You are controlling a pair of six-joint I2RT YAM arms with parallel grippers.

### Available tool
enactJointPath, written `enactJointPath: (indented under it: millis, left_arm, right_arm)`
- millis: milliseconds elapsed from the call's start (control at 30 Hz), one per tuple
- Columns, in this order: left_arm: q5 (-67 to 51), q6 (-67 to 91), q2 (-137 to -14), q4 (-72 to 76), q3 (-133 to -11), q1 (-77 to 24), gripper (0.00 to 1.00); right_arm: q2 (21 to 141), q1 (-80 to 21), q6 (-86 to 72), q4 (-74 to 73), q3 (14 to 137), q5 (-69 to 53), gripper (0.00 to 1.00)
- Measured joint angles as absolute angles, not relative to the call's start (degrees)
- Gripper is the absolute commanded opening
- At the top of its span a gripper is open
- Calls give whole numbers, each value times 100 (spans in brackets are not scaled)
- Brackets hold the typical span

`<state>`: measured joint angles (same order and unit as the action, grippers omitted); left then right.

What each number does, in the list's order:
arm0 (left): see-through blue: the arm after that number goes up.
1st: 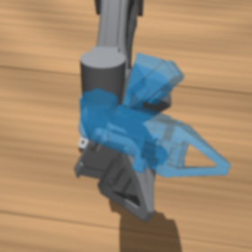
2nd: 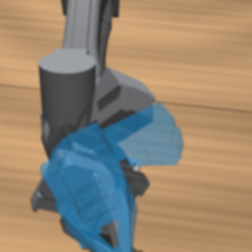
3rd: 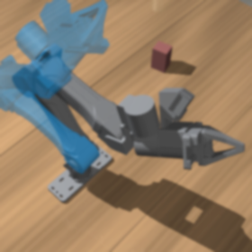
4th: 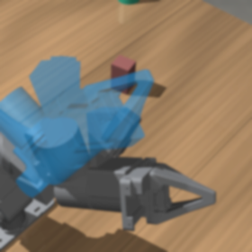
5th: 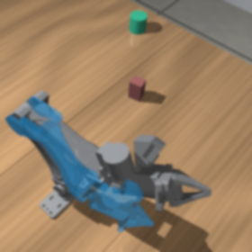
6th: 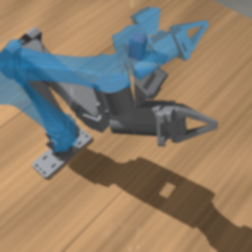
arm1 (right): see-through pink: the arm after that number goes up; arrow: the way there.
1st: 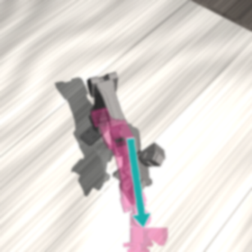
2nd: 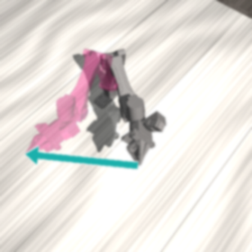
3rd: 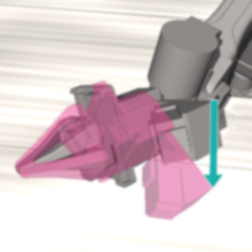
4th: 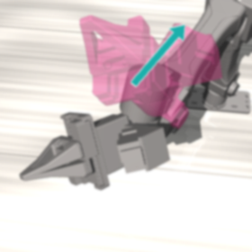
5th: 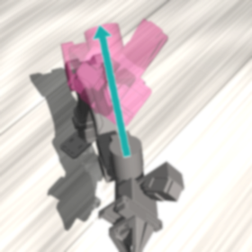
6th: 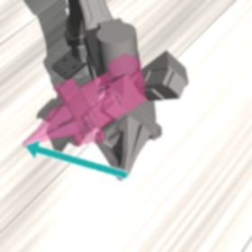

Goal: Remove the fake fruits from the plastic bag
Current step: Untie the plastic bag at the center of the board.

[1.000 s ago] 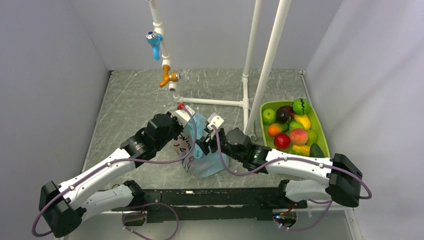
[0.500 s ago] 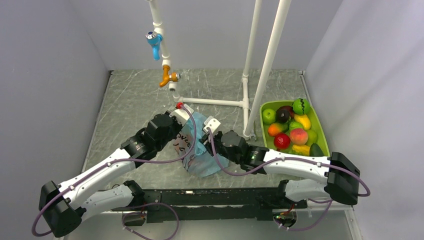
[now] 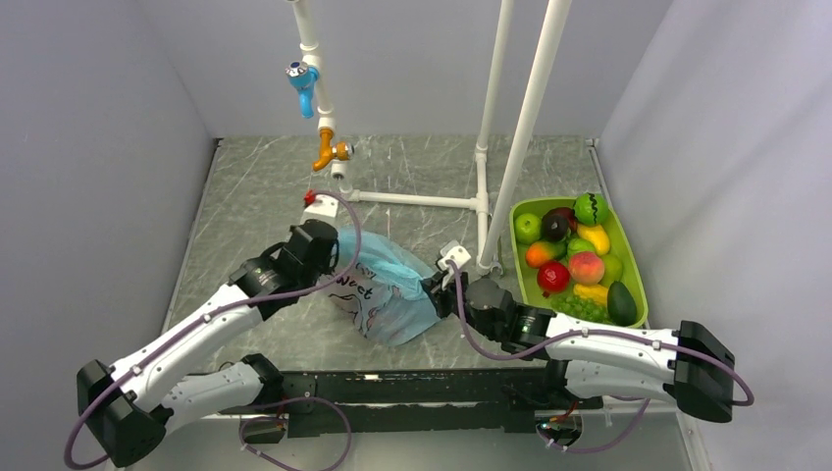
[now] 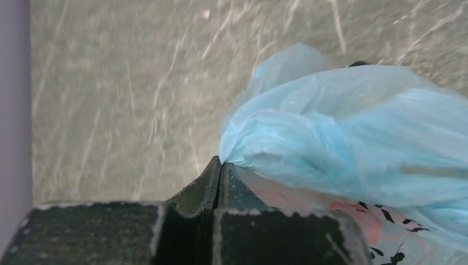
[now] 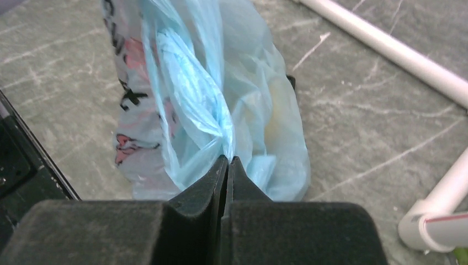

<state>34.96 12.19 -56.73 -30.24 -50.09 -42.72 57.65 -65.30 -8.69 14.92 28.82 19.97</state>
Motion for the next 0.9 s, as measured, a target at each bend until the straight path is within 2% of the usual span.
enactJointPath:
  millis: [67,200,400,600,767,900]
  left_arm:
    - [3385,1785,-5529,-3557,-4982,-4060,3]
    - [2615,2226,-4834,-4182,-4858,-3640,46]
    - [1085,1935,-4007,-4646,-5260,-3516,98]
    - [-185,987,-4807,-5048,-7072,-3546,99]
    - [434,388,-6375,-5371,-8366,-4165,99]
    - [945,279,-7413,-5273,-8359,-4604,99]
  right_arm:
    - [5649,-6530,-993,1498,2672,2003,0]
    - [5496,-6528,-1142,1479,2567,1796,0]
    - [5461,-6530,-1203,1332,2652,1288,0]
    - [5474,-6530,-1201,1260,2829,965,0]
    - [5544,-6530,-1194,1236,3055,799,0]
    - [5535,-6530,-1210,1238,3059,714,0]
